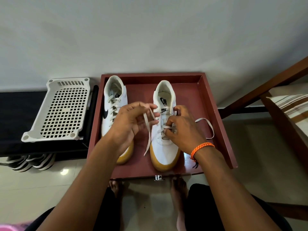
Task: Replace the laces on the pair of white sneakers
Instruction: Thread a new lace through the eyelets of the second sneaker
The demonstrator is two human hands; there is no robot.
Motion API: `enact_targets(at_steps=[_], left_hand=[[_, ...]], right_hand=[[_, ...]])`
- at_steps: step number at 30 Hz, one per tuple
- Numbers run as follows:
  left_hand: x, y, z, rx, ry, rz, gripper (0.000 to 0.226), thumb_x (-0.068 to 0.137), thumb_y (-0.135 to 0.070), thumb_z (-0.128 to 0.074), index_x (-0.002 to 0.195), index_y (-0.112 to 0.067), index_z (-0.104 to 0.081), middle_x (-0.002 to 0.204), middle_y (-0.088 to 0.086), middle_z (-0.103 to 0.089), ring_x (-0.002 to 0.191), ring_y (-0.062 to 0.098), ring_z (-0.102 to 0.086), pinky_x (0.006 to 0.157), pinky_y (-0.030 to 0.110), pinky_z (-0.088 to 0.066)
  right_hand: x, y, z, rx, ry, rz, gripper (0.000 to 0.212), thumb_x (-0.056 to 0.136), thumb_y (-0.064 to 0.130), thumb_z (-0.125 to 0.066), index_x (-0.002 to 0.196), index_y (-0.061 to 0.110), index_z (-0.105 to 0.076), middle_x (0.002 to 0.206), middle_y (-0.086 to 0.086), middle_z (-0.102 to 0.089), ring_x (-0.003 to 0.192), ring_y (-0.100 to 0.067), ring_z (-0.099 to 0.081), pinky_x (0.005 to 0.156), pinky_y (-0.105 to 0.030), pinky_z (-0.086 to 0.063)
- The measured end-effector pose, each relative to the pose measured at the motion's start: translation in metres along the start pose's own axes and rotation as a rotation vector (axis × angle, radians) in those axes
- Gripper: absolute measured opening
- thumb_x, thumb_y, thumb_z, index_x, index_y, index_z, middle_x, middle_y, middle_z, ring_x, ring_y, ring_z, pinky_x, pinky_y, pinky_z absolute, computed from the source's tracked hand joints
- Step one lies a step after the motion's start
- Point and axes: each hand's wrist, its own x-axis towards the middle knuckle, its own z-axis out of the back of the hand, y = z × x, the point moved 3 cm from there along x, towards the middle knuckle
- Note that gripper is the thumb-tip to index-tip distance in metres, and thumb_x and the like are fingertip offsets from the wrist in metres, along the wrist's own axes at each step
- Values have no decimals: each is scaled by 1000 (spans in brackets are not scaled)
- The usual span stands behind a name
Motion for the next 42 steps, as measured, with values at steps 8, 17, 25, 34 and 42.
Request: enact_targets(at_steps=[8,17,25,34,42], left_hand=[[-11,-31,15,-838,340,-35,25,105,-9,-54,92,5,-70,116,18,-74,115,39,-74,103,52,-59],[-2,-30,31,59,30,71,22,108,-23,-45,114,-15,-64,95,15,-66,54,21,-63,56,34,-58],[4,24,8,1382,4,-90,37,99,-67,-55,93,-34,-70,105,-10,-54,109,15,-47,85,40,-47],[6,9,13,654,66,-36,28,103,-22,-70,81,-6,-76,113,1,-68,99,38,-66,86,36,-53],[-6,-14,-5,276,181,-139,23,98,-19,-70,86,-1,-75,136,6,-70,140,12,-57,108,34,-51]], right_hand=[[-1,-1,3,14,9,3,8,87,25,-79,88,23,-72,147,2,-41,130,-24,-50,101,-48,-54],[-2,-2,2,79,24,-38,22,82,22,-84,82,32,-64,146,11,-38,128,-19,-51,96,-48,-57],[-1,-3,0,88,16,-25,22,81,22,-84,84,32,-64,147,11,-36,131,-22,-51,97,-49,-56],[-3,0,3,27,13,-5,23,81,22,-83,88,34,-65,145,11,-38,128,-23,-52,95,-48,-57],[-8,39,9,187,-145,217,14,90,30,-77,98,28,-66,87,13,-54,76,-9,-56,66,-35,-49]])
